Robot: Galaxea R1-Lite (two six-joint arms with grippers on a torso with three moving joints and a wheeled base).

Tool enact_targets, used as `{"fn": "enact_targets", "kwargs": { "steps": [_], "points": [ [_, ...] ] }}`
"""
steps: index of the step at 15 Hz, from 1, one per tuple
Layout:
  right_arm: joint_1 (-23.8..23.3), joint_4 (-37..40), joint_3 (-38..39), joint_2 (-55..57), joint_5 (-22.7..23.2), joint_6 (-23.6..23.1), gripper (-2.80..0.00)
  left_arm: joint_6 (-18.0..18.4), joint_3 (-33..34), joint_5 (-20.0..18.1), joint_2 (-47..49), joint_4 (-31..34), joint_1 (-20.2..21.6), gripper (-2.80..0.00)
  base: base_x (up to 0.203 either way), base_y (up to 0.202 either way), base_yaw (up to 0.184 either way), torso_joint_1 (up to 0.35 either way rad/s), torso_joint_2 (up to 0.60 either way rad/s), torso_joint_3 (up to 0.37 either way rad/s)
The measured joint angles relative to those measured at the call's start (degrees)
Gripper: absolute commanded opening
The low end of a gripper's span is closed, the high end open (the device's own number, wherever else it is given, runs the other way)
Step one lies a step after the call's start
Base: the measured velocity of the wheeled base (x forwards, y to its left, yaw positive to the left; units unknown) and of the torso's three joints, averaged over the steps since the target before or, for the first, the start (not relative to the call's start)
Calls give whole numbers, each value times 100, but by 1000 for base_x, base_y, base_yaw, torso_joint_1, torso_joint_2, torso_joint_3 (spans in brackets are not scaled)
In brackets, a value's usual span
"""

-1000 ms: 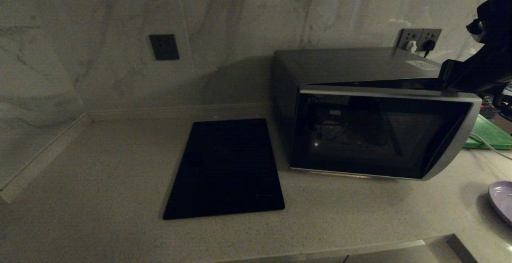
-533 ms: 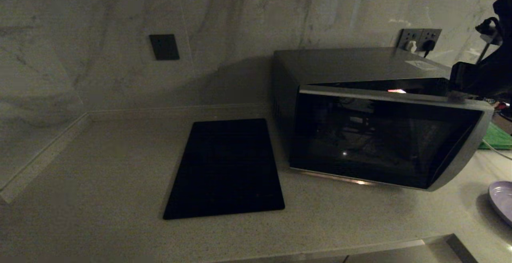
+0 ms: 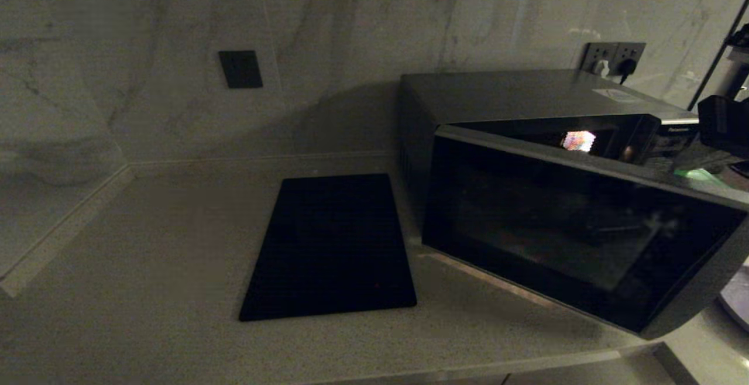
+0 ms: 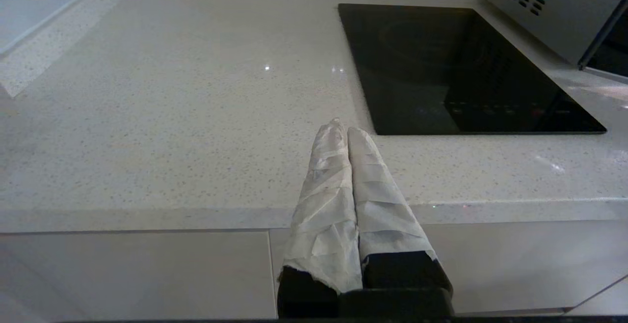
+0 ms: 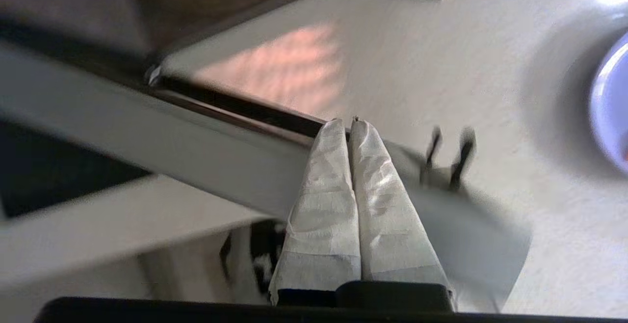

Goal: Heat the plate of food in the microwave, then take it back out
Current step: Open the microwave oven

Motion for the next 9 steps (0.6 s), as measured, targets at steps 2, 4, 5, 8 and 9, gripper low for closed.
{"fn": "enact_targets", "kwargs": {
  "steps": [2, 4, 5, 8, 9],
  "points": [
    [80, 276, 5, -183, 213, 1, -280, 3, 0, -2, 0, 2, 0, -280, 0, 0, 0, 0, 0, 0],
    [141, 339, 16, -323, 263, 2, -280, 3, 0, -2, 0, 2, 0, -280, 0, 0, 0, 0, 0, 0],
    [159, 342, 27, -373, 266, 2, -280, 1, 0, -2, 0, -1, 0, -280, 0, 0, 0, 0, 0, 0],
    [344, 547, 186, -485, 262, -5, -280, 1, 0, 0, 0, 2, 0, -280, 0, 0, 0, 0, 0, 0],
    [527, 758, 256, -519, 266, 0, -280, -2, 0, -2, 0, 2, 0, -280, 0, 0, 0, 0, 0, 0]
  ]
}}
